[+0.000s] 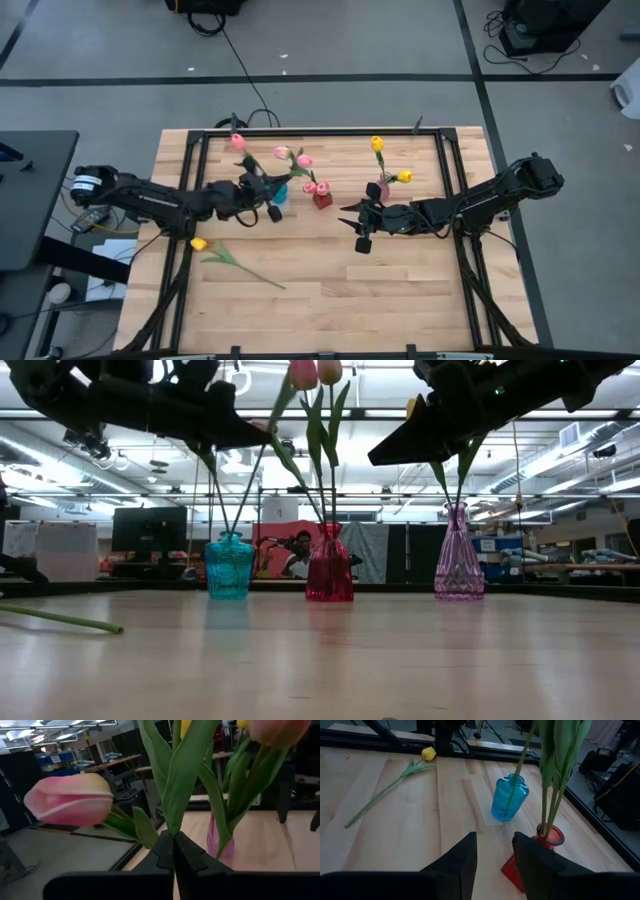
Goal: Sort flowers into vase by color
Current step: Put the light pink flower into the blue vase
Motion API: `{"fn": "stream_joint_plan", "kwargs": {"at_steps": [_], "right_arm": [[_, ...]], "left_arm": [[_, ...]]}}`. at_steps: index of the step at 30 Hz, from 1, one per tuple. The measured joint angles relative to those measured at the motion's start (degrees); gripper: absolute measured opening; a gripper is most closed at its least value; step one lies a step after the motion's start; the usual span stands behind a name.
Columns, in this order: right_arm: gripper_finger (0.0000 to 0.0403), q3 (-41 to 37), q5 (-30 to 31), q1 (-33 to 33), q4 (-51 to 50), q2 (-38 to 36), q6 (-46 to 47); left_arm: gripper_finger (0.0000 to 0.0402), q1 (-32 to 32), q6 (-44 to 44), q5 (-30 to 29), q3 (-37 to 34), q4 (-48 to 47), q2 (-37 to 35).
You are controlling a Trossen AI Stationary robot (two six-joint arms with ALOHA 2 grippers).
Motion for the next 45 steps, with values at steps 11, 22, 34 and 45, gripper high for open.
{"fn": "stream_joint_plan", "kwargs": {"at_steps": [11,22,34,45], "right_arm": [[0.0139,0.0,-0.1,0.1,0.0,0.0,0.0],[0.0139,0.0,-0.1,0.2,0.2,0.0,-0.1],[0.0139,0.0,-0.1,0.2,0.3,0.0,-0.1],[0.0139,0.0,-0.1,0.2,0.0,0.0,-0.1]], "left_arm": [[0.0003,1.0,-2.3,0.9,-1.5,9.3,4.8],[0.0003,1.1,-7.2,1.0,-14.3,30.4,4.8],[0.0017,1.1,-14.1,-5.1,-15.0,23.7,4.8],[0.0055,1.1,-17.4,-7.3,-15.0,19.7,4.8]]}}
